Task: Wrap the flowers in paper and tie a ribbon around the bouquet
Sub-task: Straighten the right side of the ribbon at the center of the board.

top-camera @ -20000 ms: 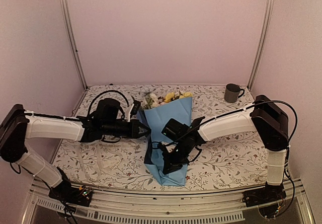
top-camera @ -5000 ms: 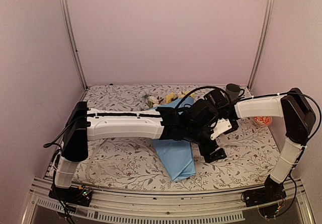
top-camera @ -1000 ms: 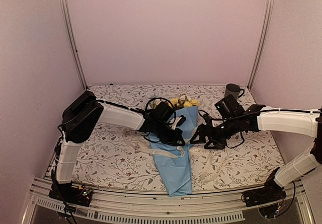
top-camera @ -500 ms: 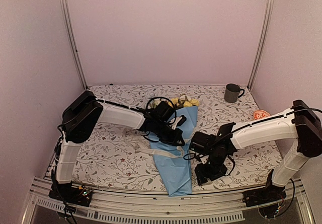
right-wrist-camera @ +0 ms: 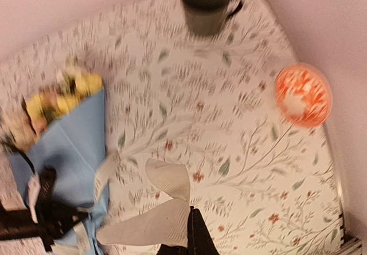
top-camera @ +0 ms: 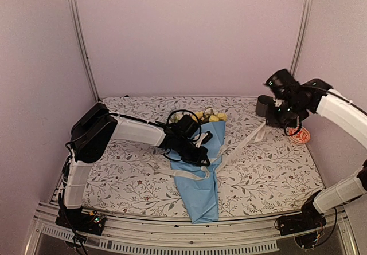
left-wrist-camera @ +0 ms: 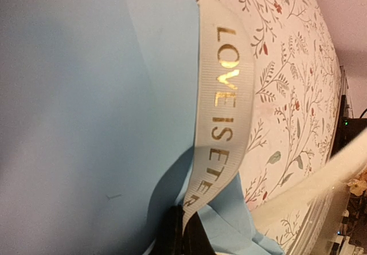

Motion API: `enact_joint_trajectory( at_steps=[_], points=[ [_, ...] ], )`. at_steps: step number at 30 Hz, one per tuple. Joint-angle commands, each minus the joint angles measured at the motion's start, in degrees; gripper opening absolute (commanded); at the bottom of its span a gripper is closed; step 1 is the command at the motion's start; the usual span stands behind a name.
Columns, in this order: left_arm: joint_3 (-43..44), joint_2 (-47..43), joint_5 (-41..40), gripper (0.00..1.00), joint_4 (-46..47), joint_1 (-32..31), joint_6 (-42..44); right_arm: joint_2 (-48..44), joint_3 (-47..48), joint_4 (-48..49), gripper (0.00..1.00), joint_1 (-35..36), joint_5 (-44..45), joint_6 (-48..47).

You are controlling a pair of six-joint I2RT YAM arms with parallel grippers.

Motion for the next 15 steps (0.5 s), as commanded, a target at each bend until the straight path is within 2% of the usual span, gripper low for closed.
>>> enact_joint_trajectory(
  at_steps=[1,8,12,15],
  points=[
    [0.66,0.93,-1.85,0.0,-3.48,-0.25,1.16,-6.29,15.05,-0.99,0.0,-5.08,8.83,-11.95],
    [0.83,0.88,-2.02,0.0,-4.03,-0.22,1.41,0.37,38.1,-7.25,0.0,-5.16,8.72,-19.02],
    [0.94,1.1,-2.05,0.0,-4.2,-0.2,1.6,-1.69,40.66,-0.57,0.0,-5.2,-1.87,-22.71],
    [1.1,1.27,-1.73,0.0,-4.13,-0.2,1.65,-2.17,36.43,4.98,0.0,-5.06,-17.23,-24.44]
  ],
)
